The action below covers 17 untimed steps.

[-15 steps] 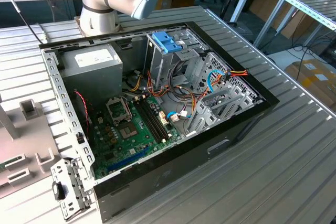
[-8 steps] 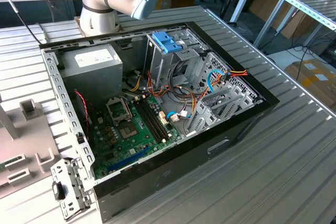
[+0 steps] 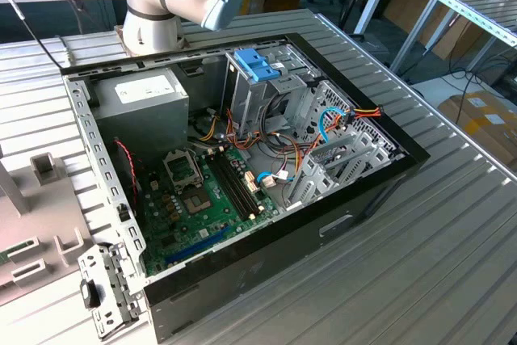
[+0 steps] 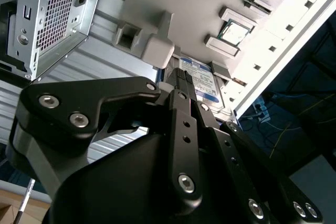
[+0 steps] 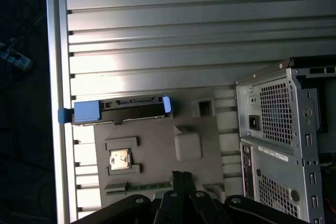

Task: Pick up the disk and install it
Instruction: 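Reach for the disk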

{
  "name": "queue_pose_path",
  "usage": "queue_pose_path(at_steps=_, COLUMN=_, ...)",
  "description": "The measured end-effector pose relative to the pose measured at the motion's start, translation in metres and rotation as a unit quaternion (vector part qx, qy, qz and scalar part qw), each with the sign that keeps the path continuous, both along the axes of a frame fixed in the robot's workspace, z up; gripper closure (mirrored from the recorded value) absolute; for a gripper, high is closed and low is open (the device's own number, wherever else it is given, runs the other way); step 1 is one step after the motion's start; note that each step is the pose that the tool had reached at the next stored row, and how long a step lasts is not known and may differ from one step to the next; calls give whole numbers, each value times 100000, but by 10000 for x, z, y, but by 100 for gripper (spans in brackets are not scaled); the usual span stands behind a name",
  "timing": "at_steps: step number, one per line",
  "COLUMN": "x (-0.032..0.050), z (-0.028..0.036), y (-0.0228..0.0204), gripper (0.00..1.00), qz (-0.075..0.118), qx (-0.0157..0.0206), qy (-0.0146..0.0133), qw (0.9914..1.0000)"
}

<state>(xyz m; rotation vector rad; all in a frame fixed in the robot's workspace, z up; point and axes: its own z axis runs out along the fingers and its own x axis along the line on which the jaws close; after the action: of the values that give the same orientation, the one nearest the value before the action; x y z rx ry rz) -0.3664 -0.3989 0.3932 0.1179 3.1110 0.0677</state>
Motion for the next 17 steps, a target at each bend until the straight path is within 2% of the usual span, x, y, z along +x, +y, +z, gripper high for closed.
queue_pose_path(at_steps=17, x=-237, z=0, y=0, gripper=89, qz=3, qx=0, qy=-10, qw=100000)
